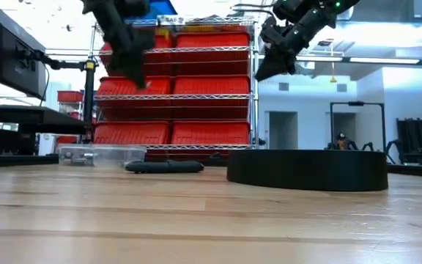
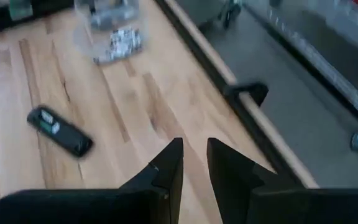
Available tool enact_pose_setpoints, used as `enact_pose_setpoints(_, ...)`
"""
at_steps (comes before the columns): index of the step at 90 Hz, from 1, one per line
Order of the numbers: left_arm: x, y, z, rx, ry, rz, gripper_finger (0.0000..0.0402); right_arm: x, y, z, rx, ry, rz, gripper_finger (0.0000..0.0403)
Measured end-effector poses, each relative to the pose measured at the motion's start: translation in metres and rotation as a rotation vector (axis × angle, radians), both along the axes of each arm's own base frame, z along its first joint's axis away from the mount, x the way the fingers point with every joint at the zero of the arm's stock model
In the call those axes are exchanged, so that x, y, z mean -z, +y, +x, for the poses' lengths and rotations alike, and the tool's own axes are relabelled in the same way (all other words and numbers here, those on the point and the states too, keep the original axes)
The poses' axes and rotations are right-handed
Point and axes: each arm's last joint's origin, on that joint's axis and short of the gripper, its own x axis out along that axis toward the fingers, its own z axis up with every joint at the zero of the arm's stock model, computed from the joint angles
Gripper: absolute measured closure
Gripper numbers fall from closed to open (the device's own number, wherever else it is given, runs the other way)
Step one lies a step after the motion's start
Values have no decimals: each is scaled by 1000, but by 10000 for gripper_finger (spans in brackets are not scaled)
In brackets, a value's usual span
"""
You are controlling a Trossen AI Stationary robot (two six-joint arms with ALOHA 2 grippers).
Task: Insert battery
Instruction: Insert the silver battery into the remote
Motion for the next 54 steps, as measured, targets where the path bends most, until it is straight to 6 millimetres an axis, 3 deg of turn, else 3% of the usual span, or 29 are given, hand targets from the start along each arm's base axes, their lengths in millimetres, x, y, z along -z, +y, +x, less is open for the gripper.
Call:
enact_pose_setpoints(24,-55,-11,11,101,-512,140,399,-22,-1,14,-21,-216,-149,337)
enact_pose_setpoints(54,-85,-19,35,195,-936,207,399,-56,28,38,-86,-408,-550,319)
